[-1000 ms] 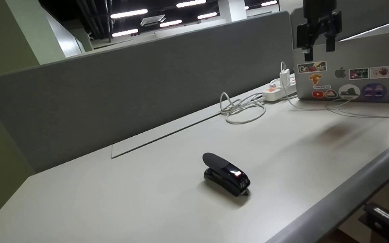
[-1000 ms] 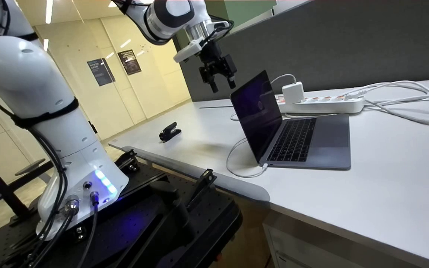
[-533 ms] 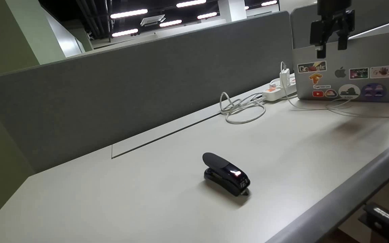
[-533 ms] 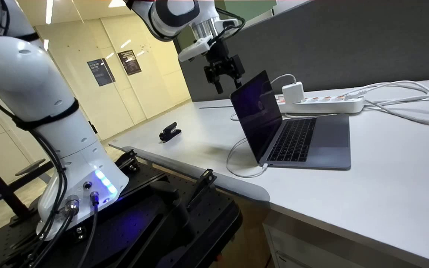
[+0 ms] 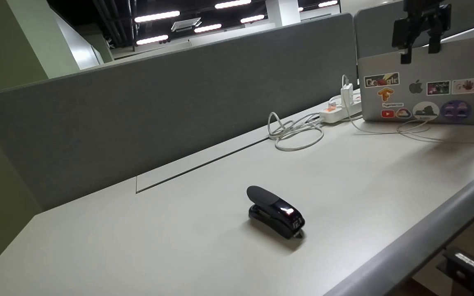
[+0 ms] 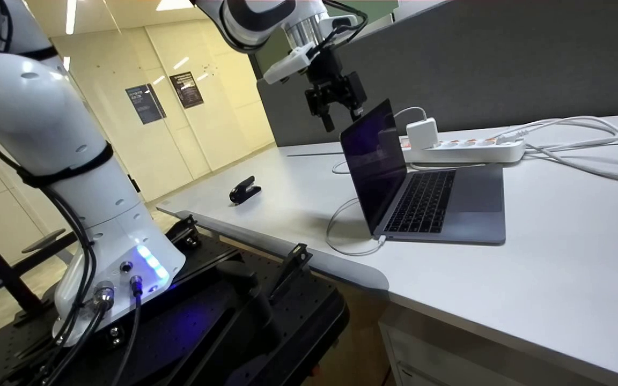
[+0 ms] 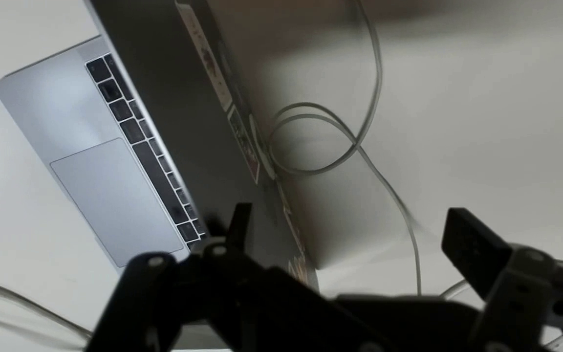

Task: Close the laptop

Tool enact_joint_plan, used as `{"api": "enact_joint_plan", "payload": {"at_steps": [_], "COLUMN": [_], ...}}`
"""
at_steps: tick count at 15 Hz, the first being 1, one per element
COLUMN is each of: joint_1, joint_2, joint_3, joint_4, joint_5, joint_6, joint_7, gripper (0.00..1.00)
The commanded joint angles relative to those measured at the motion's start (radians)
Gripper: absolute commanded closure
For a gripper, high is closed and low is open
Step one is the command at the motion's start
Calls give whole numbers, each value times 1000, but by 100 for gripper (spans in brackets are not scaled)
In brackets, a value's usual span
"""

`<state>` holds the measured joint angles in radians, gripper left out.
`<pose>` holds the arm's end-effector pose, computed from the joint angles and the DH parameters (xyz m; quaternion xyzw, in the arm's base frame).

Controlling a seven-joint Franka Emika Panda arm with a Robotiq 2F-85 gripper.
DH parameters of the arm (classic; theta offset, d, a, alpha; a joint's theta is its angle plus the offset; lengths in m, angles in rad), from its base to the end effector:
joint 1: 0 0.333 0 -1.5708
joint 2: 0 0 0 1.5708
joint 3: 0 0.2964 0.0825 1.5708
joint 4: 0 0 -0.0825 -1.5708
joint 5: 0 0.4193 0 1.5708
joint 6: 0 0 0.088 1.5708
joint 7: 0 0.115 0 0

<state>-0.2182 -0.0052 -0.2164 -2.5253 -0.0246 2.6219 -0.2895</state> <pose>0.4460 -0.2064 0.2314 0.9968 -0.0621 0.0454 0.0237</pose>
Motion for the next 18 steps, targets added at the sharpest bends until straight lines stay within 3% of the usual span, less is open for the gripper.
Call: {"api": "enact_joint_plan", "payload": {"at_steps": [1, 13, 18], "joint_1": [-22, -110, -168], "joint_2": [43, 245, 363], "joint_3": [-23, -91, -85], "joint_4": [54, 221, 309], "joint_5": [-22, 17, 98], "joint_6": [8, 57, 62], "joint_7": [38, 129, 147], "gripper": [0, 0, 0]}}
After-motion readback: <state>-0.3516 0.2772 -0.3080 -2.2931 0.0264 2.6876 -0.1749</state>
